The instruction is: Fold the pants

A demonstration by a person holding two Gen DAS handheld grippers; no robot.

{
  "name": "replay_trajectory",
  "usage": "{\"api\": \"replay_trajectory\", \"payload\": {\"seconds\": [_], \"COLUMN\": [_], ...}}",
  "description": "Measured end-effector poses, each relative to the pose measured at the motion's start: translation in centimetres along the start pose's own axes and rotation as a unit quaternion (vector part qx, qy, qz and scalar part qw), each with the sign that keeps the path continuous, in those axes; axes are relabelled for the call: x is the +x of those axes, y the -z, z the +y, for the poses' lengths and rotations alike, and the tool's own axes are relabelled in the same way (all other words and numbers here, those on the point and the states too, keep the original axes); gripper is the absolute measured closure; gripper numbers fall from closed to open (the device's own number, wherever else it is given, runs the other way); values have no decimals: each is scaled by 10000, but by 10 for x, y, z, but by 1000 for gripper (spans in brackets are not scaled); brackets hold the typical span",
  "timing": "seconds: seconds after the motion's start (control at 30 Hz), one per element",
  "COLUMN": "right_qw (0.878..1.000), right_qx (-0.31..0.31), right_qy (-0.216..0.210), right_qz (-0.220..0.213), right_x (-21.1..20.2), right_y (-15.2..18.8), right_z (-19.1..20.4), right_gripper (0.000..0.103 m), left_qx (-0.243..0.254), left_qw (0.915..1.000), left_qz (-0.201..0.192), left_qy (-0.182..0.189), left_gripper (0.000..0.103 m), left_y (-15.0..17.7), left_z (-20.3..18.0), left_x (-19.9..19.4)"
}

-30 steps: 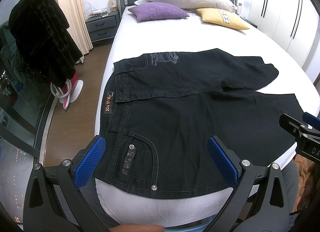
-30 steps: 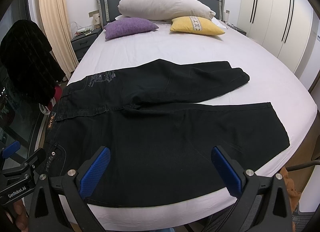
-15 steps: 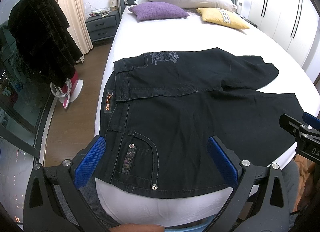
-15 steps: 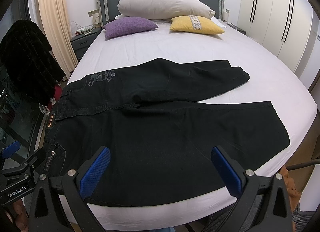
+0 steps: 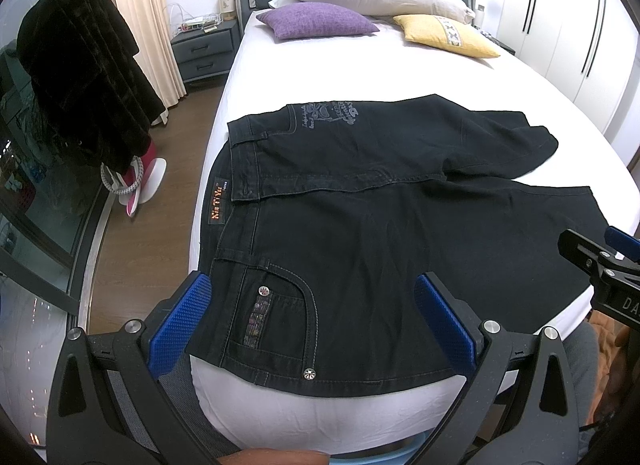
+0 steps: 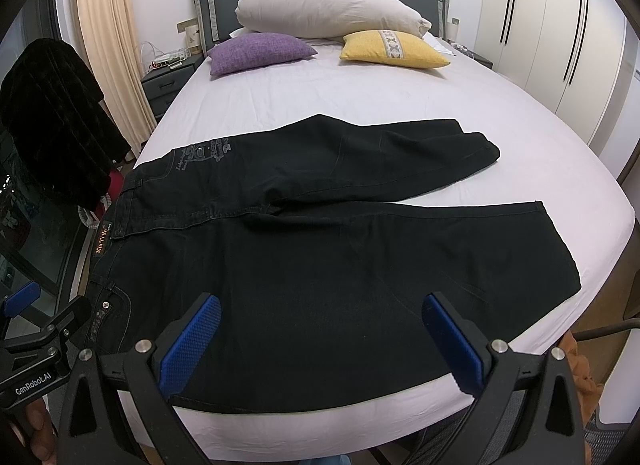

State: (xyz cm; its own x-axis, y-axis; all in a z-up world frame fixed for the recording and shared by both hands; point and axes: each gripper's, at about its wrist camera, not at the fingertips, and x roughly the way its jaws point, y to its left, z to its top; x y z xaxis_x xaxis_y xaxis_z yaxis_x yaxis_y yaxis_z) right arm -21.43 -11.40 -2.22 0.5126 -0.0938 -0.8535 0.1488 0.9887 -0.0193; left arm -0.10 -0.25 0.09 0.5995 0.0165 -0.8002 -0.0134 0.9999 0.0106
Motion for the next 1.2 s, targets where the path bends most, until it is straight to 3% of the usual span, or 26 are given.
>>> {"api": "replay_trajectory", "payload": {"seconds": [0.7, 0.83, 1.0, 1.1, 1.2], "right_qw": [10000, 9992, 9948, 9914, 9864], "right_qx": [-13, -127, -237, -401, -560], "right_qy": [-31, -357, -987, -1231, -1518], "right_qz": [74, 88, -31, -213, -271], "right_x": [6, 11, 22, 32, 52], "right_y": [6, 0, -30, -56, -83], "right_z": [2, -5, -25, -34, -38], "right_gripper": [0, 0, 0, 0, 7], "left_qx": [-16, -30, 168, 322, 597], "left_qw": [10000, 9987, 9964, 9914, 9910], "left_qz": [76, 266, 288, 395, 411], "left_qy": [13, 429, 783, 1203, 1129], "left_gripper": [0, 0, 0, 0, 0], "left_y": [5, -3, -38, -75, -118], "left_z": [3, 8, 18, 21, 22], "left_x": [11, 23, 52, 77, 104]}}
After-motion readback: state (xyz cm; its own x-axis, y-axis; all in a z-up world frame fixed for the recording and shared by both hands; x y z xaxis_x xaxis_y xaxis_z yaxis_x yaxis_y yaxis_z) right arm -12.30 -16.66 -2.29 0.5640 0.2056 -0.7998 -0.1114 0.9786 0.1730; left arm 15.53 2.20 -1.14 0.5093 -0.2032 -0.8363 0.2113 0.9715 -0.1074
